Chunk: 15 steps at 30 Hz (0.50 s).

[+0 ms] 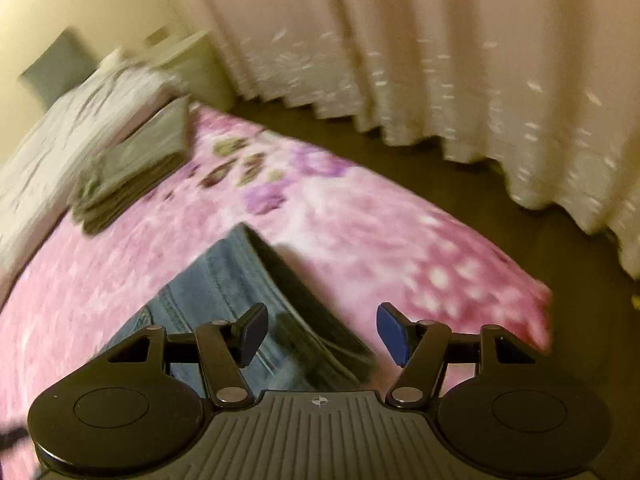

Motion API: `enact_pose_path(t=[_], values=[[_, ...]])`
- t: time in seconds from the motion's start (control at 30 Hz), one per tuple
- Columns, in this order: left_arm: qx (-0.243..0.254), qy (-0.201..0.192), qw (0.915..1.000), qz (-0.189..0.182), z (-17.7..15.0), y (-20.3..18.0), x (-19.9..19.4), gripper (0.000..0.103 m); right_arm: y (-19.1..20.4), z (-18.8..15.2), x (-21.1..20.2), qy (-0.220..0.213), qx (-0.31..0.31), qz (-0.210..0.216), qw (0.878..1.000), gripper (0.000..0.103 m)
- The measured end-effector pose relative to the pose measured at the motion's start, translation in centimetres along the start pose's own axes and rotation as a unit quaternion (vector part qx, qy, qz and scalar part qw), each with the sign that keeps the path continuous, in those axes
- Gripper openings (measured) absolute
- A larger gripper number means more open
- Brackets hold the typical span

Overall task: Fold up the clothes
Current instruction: 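Release the jeans with both grippers and pull back from the bed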

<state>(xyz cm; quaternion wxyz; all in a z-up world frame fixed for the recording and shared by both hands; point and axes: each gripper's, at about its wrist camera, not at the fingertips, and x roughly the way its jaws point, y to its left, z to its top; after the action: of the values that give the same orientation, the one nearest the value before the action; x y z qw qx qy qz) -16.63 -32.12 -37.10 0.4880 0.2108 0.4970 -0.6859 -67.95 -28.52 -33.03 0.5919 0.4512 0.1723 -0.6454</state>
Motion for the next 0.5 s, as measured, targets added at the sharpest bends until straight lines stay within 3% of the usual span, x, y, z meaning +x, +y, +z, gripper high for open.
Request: enact_pose_path(t=[0.1, 0.27, 0.33, 0.4, 0.5], values=[[-0.002, 0.053, 0.9980, -0.034, 2.7, 0.6, 4.2, 0.054, 0.7, 0.8, 2.1, 0.016, -0.034, 0.025, 0.999, 0.064], [-0.041, 0.108, 0.9900, -0.081, 3.8, 2.2, 8.5, 0.051, 0.0, 1.3, 4.1, 0.036, -0.019, 0.066, 0.997, 0.064], [-0.047, 0.111, 0.9875, -0.102, 3.8, 2.2, 9.3, 0.041, -0.5, 1.3, 4.5, 0.043, -0.007, 0.078, 0.996, 0.064], [-0.030, 0.108, 0.9876, -0.110, 3.6, 1.7, 9.6, 0.010, -0.7, 1.2, 4.7, 0.046, -0.006, 0.084, 0.995, 0.064], [0.034, 0.060, 0.9945, -0.078, 3.4, 0.0, 8.6, 0.000, -0.7, 0.9, 4.7, 0.049, -0.016, 0.080, 0.995, 0.064]])
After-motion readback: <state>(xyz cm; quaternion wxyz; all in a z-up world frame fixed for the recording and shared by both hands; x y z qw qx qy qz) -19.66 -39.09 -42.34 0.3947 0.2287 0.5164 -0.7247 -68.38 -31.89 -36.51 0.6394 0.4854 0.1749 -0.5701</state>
